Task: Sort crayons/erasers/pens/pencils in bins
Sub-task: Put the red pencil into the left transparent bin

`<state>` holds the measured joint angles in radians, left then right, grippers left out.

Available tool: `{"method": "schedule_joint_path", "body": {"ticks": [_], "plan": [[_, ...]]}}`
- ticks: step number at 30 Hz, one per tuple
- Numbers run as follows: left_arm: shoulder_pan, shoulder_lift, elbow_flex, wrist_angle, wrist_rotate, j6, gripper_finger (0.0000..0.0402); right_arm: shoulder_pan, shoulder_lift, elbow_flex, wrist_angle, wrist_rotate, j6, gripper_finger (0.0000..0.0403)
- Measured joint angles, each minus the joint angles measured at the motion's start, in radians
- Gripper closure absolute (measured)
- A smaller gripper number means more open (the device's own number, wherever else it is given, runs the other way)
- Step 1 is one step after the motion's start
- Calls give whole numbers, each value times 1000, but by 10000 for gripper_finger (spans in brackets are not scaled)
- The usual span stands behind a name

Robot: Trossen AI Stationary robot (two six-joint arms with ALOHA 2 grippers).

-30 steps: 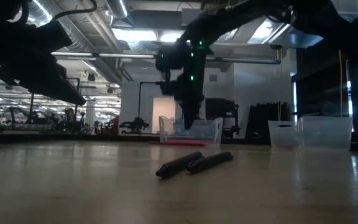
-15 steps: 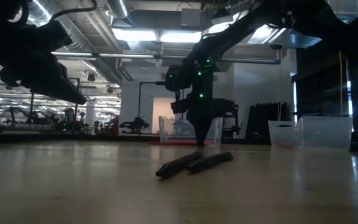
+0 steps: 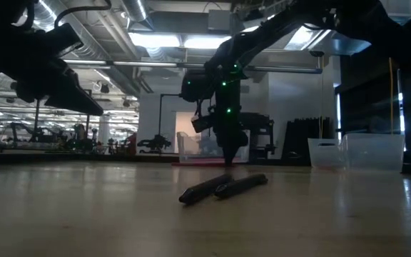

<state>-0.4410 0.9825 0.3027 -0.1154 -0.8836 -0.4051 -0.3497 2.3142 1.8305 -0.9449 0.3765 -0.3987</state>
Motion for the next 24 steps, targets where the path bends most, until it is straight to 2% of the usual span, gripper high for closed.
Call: {"method": "schedule_joint_path", "body": {"ticks": [9, 16, 20, 24], "plan": [[54, 0, 0, 4, 5, 42, 302, -75, -2, -1, 31, -221, 4, 274], [57, 0, 0, 5, 19, 40, 302, -90, -2, 1, -1, -356, 3, 274], [57, 0, 0, 5, 41, 21, 302, -74, -1, 3, -56, -383, 1, 274], [56, 0, 0, 4, 41, 14, 302, -45, -12, 0, -93, -346, -3, 273]]}}
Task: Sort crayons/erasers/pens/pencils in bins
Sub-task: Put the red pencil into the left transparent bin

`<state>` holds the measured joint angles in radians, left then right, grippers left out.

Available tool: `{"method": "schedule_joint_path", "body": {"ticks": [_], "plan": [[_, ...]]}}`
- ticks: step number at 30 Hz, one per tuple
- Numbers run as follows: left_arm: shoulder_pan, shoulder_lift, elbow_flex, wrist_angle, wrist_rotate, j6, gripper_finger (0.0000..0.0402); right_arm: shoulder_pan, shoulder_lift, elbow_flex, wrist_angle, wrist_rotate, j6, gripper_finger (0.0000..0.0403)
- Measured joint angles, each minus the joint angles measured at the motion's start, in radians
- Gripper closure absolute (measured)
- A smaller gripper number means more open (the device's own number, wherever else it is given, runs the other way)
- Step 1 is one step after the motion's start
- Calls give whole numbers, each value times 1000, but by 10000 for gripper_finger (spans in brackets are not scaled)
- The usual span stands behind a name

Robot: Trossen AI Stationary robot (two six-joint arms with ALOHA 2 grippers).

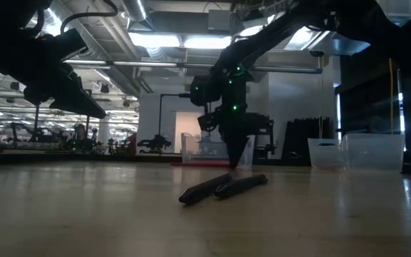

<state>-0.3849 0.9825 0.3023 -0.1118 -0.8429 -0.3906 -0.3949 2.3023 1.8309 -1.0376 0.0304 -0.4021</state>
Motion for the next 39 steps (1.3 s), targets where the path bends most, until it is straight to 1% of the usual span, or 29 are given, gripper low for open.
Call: {"method": "schedule_joint_path", "body": {"ticks": [4, 7, 14, 17, 20, 22, 26, 29, 32, 34, 39], "plan": [[-1, 0, 0, 0, 0, 1, 302, 15, -21, 3, 32, 61, 2, 273], [-1, 0, 0, 0, 0, 1, 302, 21, -25, 4, 95, 102, 5, 273], [-4, 0, -7, 2, 22, -39, 302, 56, -29, 19, 135, 101, 7, 273], [22, 0, -22, 28, 26, -43, 302, 69, -29, 25, 152, 100, 4, 273], [77, 0, -30, 89, 50, 0, 302, 77, -29, 26, 232, 59, -16, 273], [115, 0, -39, 143, 83, 49, 302, 78, -29, 26, 289, 20, -23, 273], [204, 0, -79, 308, 172, 196, 302, 86, -29, 27, 307, 4, 0, 273], [309, 0, -102, 431, 317, 318, 302, 98, -29, 27, 293, 3, 13, 273], [431, 0, -105, 501, 468, 377, 302, 109, -29, 26, 318, 0, 24, 273], [506, 1, -105, 535, 540, 400, 302, 116, -32, 12, 367, -3, 24, 273], [638, 54, -105, 600, 556, 446, 297, 118, -55, -52, 435, -17, 31, 273]]}}
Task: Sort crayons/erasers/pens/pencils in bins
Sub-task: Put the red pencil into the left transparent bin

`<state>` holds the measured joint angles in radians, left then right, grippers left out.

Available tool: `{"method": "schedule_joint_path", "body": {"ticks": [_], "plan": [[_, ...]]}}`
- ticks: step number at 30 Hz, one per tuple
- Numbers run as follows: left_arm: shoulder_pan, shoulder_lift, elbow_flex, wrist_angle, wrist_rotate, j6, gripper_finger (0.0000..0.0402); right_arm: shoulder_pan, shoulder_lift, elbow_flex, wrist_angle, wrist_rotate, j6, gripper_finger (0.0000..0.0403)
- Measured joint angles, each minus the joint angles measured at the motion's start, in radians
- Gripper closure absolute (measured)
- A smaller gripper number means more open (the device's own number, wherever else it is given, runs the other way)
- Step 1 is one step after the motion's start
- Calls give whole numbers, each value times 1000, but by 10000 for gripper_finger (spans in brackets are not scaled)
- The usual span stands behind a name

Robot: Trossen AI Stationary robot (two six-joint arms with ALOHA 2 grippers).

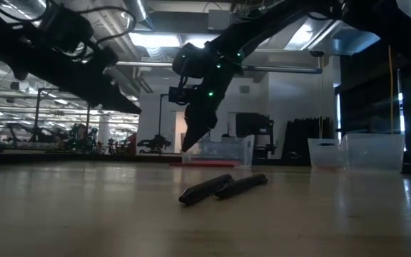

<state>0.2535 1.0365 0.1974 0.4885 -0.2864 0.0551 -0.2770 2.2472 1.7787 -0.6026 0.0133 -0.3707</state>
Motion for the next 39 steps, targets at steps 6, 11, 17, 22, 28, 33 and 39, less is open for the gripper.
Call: {"method": "schedule_joint_path", "body": {"ticks": [6, 11, 17, 22, 28, 33, 39], "plan": [[98, 139, 0, 106, 68, -1, 272, 0, -35, -81, 132, -27, 60, 273], [152, 218, 0, 120, 73, 11, 264, 22, -37, -68, 163, -41, 102, 273], [244, 301, 0, 162, 263, 29, 263, 45, -38, -15, 125, -41, 42, 273], [276, 310, 13, 159, 280, -12, 263, 43, -30, 40, 92, -21, -3, 273], [298, 307, 58, 152, 282, 6, 263, 47, 47, 145, -33, 3, -53, 273], [320, 307, 90, 139, 266, 1, 263, 47, 111, 241, -77, 36, -131, 273], [385, 305, 122, 123, 240, -20, 261, 45, 229, 400, -213, 127, -205, 258]]}}
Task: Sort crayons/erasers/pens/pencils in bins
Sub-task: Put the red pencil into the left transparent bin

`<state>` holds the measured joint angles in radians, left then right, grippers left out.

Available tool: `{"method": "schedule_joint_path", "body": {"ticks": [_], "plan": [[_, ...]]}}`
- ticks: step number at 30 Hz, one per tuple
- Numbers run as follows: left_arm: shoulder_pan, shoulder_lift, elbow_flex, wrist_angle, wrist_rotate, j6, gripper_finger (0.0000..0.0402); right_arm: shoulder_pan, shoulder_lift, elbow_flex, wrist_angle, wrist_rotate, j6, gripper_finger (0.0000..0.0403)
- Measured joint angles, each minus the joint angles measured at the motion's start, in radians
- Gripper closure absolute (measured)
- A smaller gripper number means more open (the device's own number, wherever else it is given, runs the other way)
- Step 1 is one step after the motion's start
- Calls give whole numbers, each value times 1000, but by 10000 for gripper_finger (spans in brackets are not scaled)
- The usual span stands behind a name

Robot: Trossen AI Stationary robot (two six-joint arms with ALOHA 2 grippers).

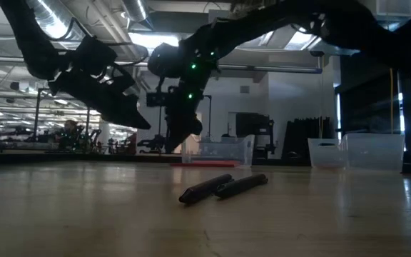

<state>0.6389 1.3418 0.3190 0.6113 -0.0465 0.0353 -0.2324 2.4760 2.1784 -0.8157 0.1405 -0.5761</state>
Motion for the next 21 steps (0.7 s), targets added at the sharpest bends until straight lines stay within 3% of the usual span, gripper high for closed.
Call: {"method": "schedule_joint_path", "body": {"ticks": [8, 21], "plan": [[74, 0, 13, -142, 6, -7, 260, -35, 73, 87, -1, 51, -144, 229], [91, 0, 13, -176, 7, -6, 260, -95, 103, 87, 61, 56, -350, 263]]}}
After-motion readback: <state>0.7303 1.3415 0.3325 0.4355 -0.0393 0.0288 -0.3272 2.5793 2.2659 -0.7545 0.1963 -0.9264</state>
